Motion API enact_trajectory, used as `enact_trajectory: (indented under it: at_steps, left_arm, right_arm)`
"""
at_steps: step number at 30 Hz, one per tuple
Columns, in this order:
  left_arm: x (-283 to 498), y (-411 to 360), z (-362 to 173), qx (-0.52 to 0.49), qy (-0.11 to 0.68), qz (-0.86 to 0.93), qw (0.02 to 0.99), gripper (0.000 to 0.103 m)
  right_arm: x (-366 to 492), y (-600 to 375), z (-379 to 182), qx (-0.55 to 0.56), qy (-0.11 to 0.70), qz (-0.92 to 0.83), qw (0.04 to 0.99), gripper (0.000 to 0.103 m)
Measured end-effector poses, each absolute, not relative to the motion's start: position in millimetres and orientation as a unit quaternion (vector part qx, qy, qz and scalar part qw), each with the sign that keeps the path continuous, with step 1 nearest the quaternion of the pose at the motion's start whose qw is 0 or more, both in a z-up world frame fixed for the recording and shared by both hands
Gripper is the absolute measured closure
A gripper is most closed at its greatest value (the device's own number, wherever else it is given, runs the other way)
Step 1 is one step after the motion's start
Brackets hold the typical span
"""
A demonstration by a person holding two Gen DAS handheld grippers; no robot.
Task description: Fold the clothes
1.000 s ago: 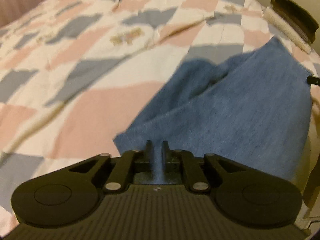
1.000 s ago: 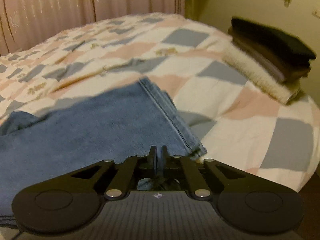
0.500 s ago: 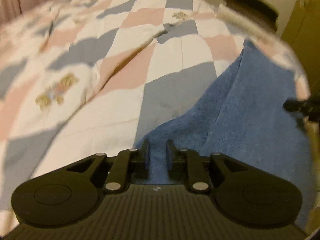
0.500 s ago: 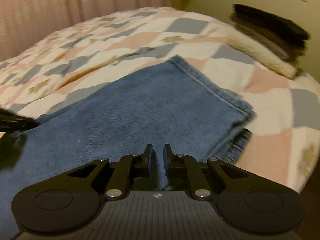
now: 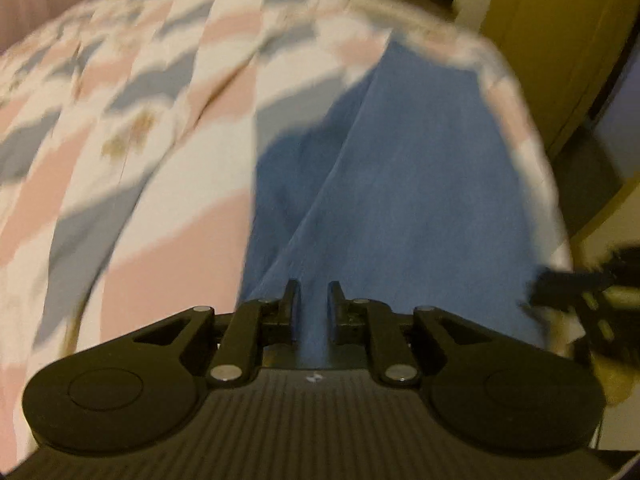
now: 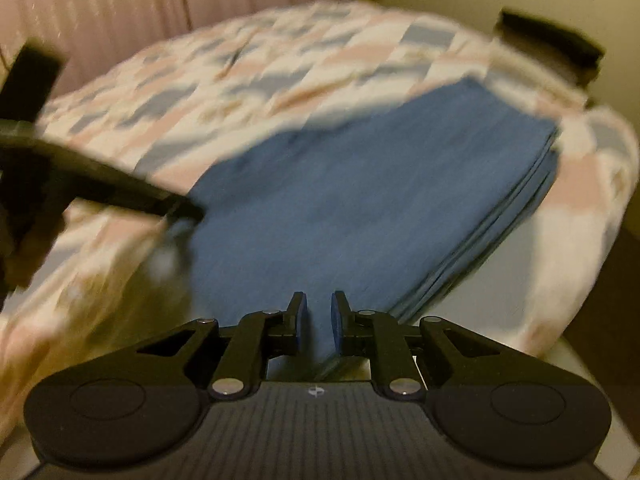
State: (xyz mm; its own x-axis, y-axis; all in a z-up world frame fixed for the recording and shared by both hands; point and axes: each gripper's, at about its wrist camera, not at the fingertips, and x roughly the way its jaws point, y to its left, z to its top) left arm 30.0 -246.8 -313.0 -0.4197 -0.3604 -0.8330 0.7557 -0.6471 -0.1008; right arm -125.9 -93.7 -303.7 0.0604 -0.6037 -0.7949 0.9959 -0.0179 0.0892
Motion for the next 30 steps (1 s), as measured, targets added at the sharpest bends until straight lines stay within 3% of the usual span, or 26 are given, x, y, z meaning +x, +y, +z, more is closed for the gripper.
enact_trajectory:
  at_steps: [2, 10, 13, 19, 26, 30]
  left_arm:
    - [31, -243, -313, 0.422, 0.242, -0.798, 0.355, 0.096]
    - [22, -212, -298, 0.513, 0.305, -0.699, 0.395, 0.089]
    - [20, -195, -285, 0.511, 0.299, -0.703, 0.394, 0.075]
    - [17, -173, -258, 0.519, 0.277, -0.707, 0.393, 0.075]
    - [13, -151, -201, 0.500, 0.252, -0.735, 0.382, 0.073]
    - [11, -136, -171, 0.492, 0.234, -0.752, 0.372, 0.071]
  right_arm:
    - [-115, -83, -311, 0.358, 0.277, -0.619, 0.641, 0.079]
    - [-123, -49, -296, 0.439, 0.220, -0.643, 0.588, 0.080]
    - [-137, -37, -290, 0.475, 0.193, -0.660, 0.548, 0.079]
    - [-151, -29, -267, 0.496, 0.162, -0.687, 0.506, 0.077]
    - [-141, -21, -208, 0.474, 0.178, -0.698, 0.506, 0.062]
    - [-133, -10, -182, 0.471, 0.186, -0.698, 0.506, 0.059]
